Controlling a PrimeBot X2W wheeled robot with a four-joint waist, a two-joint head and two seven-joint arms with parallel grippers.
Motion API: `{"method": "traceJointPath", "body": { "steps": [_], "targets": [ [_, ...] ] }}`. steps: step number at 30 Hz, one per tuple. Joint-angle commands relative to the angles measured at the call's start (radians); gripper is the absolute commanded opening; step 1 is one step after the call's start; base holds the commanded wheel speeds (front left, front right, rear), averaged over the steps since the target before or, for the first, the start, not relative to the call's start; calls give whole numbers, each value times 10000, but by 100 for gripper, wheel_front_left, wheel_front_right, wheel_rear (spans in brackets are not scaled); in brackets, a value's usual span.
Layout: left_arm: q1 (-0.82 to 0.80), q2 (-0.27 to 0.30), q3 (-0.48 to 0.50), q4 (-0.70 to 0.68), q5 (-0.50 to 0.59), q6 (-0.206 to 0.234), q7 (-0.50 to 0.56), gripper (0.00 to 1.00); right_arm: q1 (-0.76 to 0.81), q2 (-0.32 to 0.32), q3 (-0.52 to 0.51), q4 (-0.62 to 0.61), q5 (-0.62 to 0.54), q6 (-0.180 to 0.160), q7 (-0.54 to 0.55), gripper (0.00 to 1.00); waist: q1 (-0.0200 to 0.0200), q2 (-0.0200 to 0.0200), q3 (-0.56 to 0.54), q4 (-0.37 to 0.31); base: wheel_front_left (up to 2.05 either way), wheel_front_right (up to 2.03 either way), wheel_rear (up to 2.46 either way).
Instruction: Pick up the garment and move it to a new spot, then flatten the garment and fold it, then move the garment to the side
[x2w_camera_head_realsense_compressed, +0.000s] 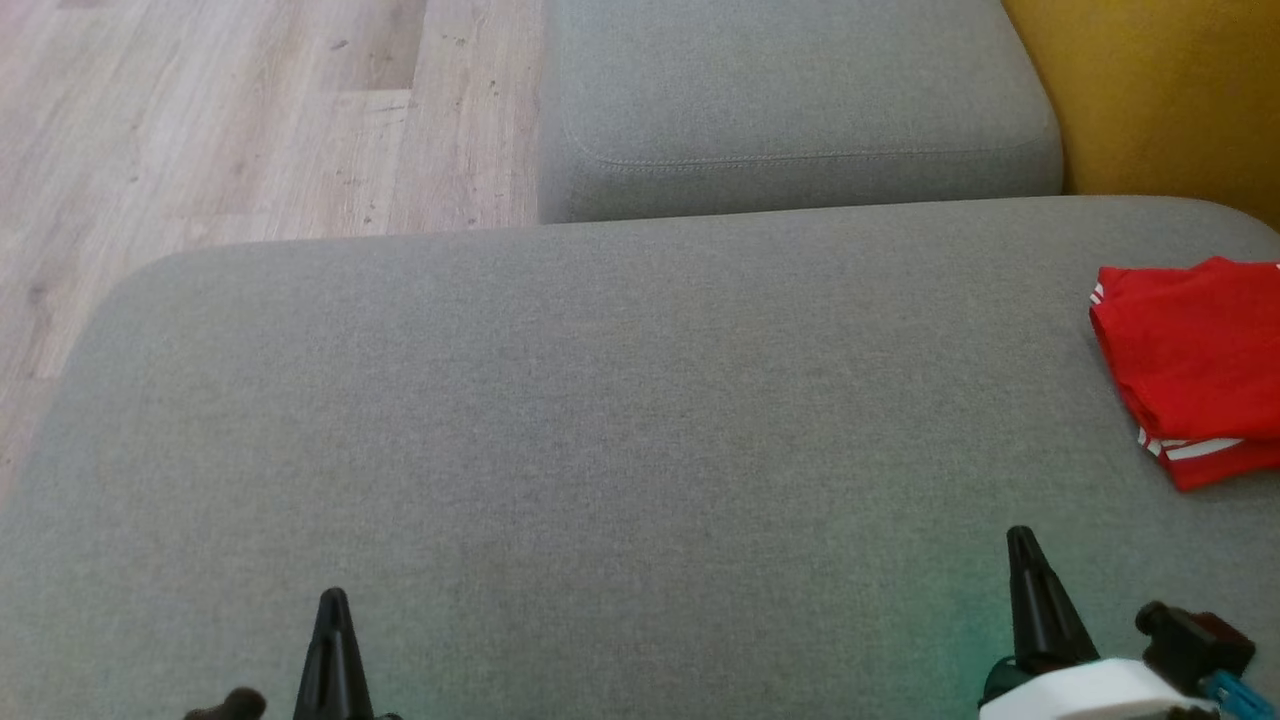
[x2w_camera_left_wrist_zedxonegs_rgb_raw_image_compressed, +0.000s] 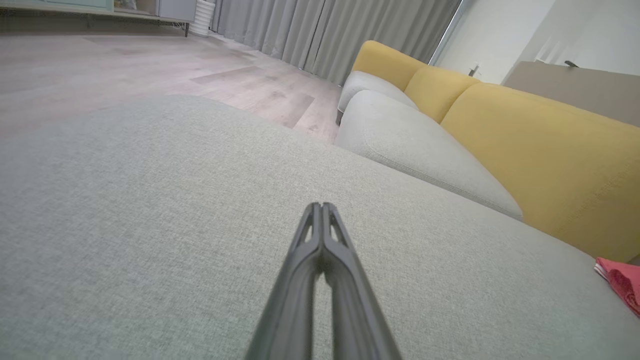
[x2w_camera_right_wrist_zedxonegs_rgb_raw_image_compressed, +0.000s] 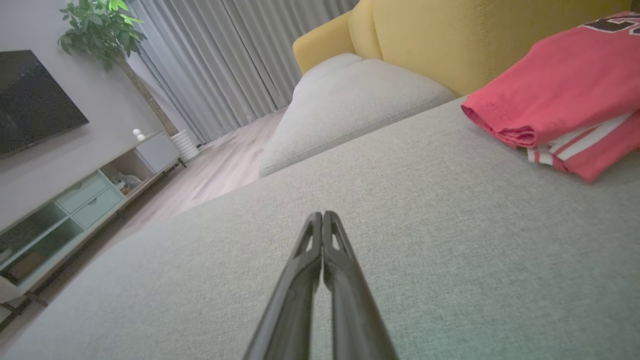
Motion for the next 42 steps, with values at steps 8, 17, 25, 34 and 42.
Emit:
{"method": "traceJointPath", "body": {
  "steps": [8,17,25,34,42],
  "targets": [
    [-697,151,327,-171,-1098,-223,199,0,-656,-190,-93,-291,1170,-2,188,0,-1,0,58,-20,0,0,0],
    [-924,180,486,-91,-2173,-392,429,0,-846,-219,-189,-273,2297,-3,417,0,-1,0,124,-44,0,0,0],
    [-1129,199,635,-11,-3121,-543,641,0,-1016,-240,-283,-256,3292,-3,627,0,-1,0,182,-65,0,0,0],
    [-1389,216,832,94,-4298,-731,915,0,-1229,-259,-409,-234,4528,-4,897,0,-1,0,255,-92,0,0,0],
    [-1570,223,974,168,-5113,-862,1110,0,-1377,-269,-502,-218,5385,-4,1089,0,-1,0,306,-110,0,0,0]
  ]
}}
